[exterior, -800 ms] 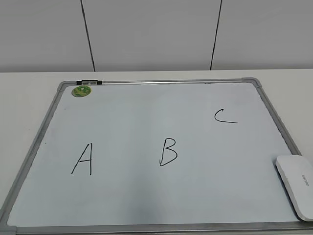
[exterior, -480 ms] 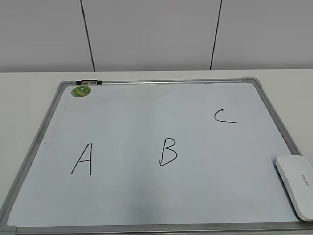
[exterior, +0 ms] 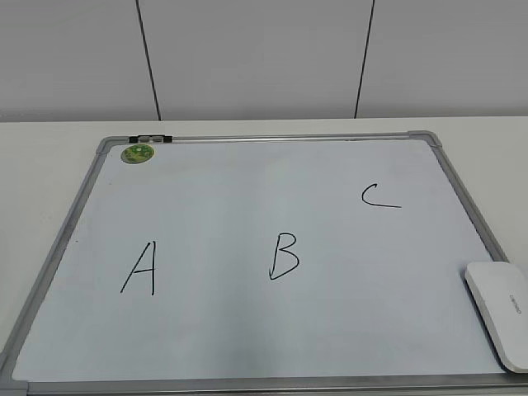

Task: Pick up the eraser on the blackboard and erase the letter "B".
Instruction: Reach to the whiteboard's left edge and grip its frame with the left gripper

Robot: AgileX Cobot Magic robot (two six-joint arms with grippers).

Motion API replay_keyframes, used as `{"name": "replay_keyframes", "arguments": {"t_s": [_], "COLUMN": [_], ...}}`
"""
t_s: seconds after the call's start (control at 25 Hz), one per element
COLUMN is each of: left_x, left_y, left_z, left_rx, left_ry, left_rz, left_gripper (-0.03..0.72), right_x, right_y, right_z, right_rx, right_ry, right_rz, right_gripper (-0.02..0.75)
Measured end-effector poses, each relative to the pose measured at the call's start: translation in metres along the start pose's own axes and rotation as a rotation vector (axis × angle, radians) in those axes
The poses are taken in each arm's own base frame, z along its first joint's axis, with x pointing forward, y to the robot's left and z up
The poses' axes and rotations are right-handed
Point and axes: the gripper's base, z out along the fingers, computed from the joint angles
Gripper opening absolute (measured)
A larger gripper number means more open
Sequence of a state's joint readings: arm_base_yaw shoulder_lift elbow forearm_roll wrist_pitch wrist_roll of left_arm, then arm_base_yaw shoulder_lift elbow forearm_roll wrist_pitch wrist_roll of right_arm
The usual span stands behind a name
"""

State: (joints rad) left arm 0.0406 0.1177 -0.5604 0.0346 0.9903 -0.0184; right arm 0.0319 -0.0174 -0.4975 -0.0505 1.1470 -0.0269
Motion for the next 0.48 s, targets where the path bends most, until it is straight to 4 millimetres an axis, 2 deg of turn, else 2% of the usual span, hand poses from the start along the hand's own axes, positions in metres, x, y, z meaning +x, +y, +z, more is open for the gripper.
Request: {"name": "replay_keyframes", "arguments": {"t_s": [0.12,0.48], "left_x": [-0.009,-0.022], "left_y": [-0.001,-0.004], "left_z": [0.021,0.103], "left_rx": [0.003,0.008], "left_ry": [0.114,0.438], "left_rz": [0.001,0.009], "left_gripper": [0.373,0.373], "right_x": [0.0,0.0], "right_y": [0.0,0.0], "right_z": [0.0,0.0], "right_rx": [0.0,0.0], "right_ry": [0.0,0.0], "right_rz": [0.0,0.0], "right_gripper": [0.447,0.447]}}
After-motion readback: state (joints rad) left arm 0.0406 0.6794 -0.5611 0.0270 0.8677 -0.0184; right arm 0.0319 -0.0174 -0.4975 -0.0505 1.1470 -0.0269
